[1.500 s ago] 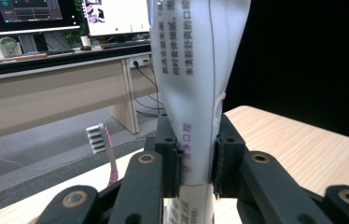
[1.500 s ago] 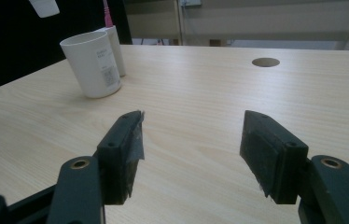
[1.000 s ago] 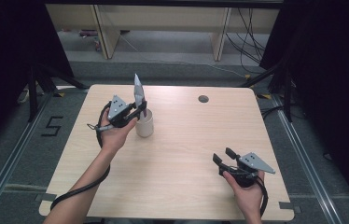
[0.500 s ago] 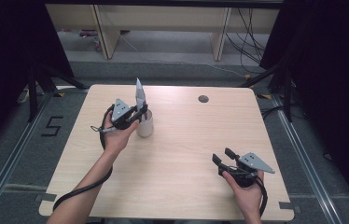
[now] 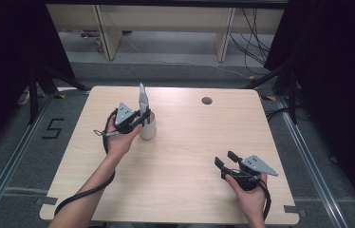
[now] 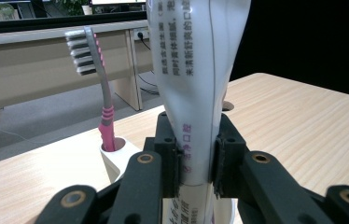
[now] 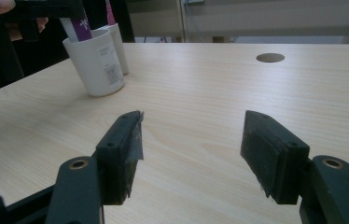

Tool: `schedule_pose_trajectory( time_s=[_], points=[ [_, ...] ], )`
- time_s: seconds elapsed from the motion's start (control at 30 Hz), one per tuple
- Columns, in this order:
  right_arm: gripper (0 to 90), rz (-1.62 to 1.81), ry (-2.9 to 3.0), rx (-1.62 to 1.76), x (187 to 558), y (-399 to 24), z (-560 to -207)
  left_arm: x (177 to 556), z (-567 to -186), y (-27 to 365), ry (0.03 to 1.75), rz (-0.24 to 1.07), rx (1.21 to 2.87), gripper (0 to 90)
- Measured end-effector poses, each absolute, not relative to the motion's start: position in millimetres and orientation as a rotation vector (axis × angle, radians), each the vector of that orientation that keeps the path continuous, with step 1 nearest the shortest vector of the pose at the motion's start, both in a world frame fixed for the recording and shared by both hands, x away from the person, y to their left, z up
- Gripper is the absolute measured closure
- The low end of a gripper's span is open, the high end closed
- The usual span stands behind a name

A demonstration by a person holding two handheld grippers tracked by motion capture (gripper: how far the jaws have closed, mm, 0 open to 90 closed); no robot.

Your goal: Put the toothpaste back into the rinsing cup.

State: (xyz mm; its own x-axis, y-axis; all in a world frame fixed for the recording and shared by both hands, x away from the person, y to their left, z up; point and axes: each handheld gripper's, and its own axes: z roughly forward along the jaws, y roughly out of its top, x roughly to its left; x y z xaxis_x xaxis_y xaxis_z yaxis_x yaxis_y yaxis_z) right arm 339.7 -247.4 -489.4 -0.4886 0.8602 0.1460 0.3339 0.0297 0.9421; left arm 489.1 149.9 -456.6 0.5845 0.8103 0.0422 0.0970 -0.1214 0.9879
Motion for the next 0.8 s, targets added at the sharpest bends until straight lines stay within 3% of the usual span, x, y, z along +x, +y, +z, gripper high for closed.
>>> schedule_pose_trajectory(
  time_s=[0.8],
  points=[
    [38.5, 1.514, 1.837, 1.225, 340.3, -244.2, -492.3, 493.3, -468.2, 151.0, 0.818, 0.711, 1.644, 74.9]
  ],
)
